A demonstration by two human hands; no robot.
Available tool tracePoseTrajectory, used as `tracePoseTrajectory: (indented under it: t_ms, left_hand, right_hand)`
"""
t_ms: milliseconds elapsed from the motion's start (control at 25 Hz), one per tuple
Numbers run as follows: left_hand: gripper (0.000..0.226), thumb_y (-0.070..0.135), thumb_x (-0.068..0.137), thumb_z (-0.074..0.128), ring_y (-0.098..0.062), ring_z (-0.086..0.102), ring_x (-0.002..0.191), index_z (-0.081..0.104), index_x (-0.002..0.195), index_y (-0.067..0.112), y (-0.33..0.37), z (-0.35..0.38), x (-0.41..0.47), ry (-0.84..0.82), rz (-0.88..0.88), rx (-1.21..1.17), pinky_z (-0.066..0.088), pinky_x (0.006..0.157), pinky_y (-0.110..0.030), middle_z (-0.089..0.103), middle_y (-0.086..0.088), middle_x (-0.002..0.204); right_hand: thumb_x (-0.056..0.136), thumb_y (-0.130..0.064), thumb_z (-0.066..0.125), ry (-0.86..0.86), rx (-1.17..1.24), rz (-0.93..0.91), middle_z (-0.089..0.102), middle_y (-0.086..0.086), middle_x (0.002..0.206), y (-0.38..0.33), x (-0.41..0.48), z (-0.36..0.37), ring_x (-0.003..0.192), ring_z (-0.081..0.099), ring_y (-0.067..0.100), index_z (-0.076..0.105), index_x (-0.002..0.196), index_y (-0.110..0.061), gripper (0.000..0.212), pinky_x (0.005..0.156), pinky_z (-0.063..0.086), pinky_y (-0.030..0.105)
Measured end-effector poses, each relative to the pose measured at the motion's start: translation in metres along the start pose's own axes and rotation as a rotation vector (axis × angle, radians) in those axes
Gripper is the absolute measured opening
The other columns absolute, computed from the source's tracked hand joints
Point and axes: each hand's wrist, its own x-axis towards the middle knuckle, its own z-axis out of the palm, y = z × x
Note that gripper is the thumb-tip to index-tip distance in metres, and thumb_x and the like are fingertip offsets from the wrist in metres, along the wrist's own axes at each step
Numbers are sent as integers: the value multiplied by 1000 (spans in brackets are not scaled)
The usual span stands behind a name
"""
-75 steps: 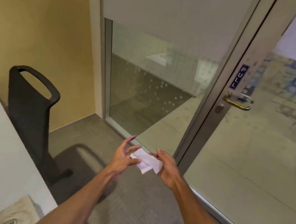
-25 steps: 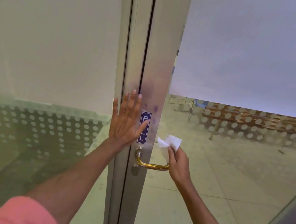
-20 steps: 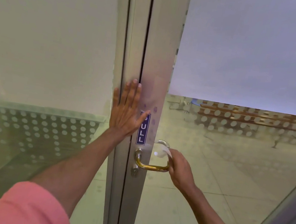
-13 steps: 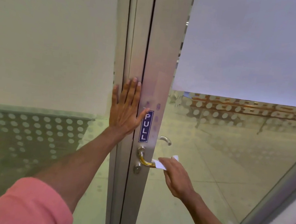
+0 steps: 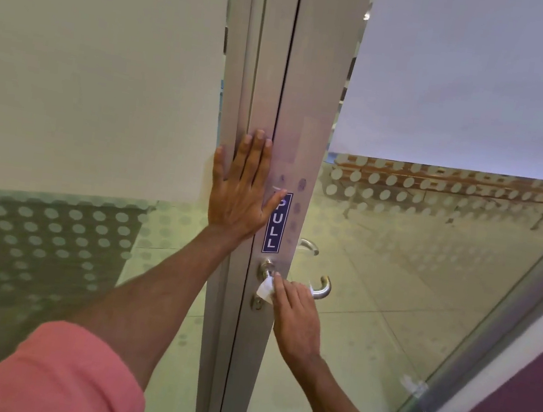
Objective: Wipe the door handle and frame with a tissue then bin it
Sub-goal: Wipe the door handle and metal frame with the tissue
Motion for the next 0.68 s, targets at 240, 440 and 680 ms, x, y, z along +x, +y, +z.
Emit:
tracePoseTrajectory:
  t_ms: [240, 440, 680]
  left_hand:
    - [83, 67, 98, 25, -27, 15, 151, 2, 155, 10, 2, 4, 0, 63, 35, 9, -13, 121, -48, 20, -11, 161]
    - [84, 68, 98, 23, -25, 15, 150, -1, 155, 11, 0, 5, 1, 72, 33, 3, -14, 121, -48, 16, -11, 161]
    - [85, 67, 99, 20, -26, 17, 148, -11, 155, 11, 0, 7, -1, 77, 38, 8, -12, 121, -48, 16, -12, 160]
  right_hand:
    - [51, -16, 95, -51, -38, 175, 69, 16, 112, -44, 11, 9, 104, 66, 30, 59, 128, 2, 86, 97, 51, 48]
    - [74, -10, 79, 69, -99, -99, 67, 13, 113, 10, -3, 5, 104, 63, 29, 57, 131, -1, 62, 99, 50, 47]
    - [99, -25, 37, 106, 28, -71, 62, 5, 95, 18, 0, 20, 90, 53, 23, 59, 104, -12, 26, 91, 43, 37]
